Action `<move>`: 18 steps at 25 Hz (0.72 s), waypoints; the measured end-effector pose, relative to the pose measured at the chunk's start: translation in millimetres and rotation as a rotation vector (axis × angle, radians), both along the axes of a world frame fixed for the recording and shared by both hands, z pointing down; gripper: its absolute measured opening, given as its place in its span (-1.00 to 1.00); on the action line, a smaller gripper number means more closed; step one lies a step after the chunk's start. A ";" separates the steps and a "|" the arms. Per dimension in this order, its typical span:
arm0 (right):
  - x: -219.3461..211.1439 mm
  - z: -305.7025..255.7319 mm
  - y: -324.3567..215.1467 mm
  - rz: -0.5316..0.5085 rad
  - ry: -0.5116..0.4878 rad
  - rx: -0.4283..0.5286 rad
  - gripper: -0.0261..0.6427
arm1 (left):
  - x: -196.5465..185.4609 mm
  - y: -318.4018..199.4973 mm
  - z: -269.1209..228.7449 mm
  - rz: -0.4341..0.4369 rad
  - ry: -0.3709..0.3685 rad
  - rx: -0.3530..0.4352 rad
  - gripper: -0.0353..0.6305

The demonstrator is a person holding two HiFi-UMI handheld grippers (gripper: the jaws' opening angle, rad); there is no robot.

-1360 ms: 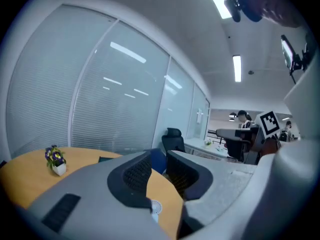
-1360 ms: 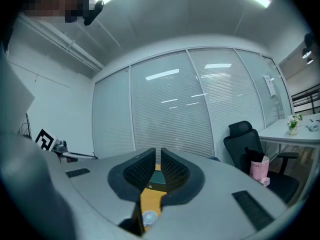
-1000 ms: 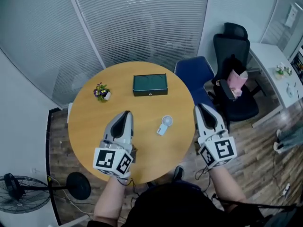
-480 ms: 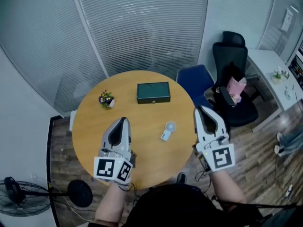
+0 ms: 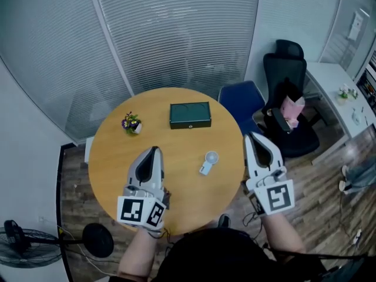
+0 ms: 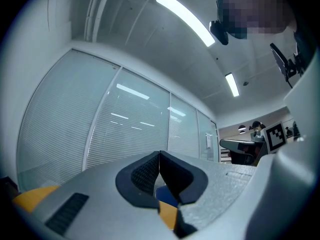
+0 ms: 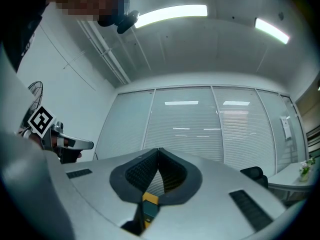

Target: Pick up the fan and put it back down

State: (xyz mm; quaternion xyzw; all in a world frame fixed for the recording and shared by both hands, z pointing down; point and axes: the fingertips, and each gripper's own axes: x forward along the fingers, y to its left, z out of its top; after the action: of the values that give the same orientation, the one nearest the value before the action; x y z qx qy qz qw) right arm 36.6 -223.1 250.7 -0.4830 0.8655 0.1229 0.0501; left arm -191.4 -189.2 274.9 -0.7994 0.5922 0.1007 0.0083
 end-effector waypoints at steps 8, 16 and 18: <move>5.9 1.8 -3.0 -0.013 0.000 -0.003 -0.90 | 8.7 -3.9 4.7 0.004 0.011 -0.017 -0.88; 16.1 6.7 -9.7 -0.034 -0.001 -0.013 -0.90 | 21.3 -7.7 5.4 -0.009 0.004 -0.018 -0.88; 18.3 8.5 -13.2 -0.039 0.000 -0.016 -0.90 | 24.1 -10.3 7.9 -0.013 0.002 -0.023 -0.88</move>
State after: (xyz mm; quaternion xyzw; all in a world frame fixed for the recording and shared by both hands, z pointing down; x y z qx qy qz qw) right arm 54.9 -236.2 259.2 -0.4663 0.8758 0.1151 0.0487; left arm -167.3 -199.5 282.8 -0.7955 0.5985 0.0946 -0.0008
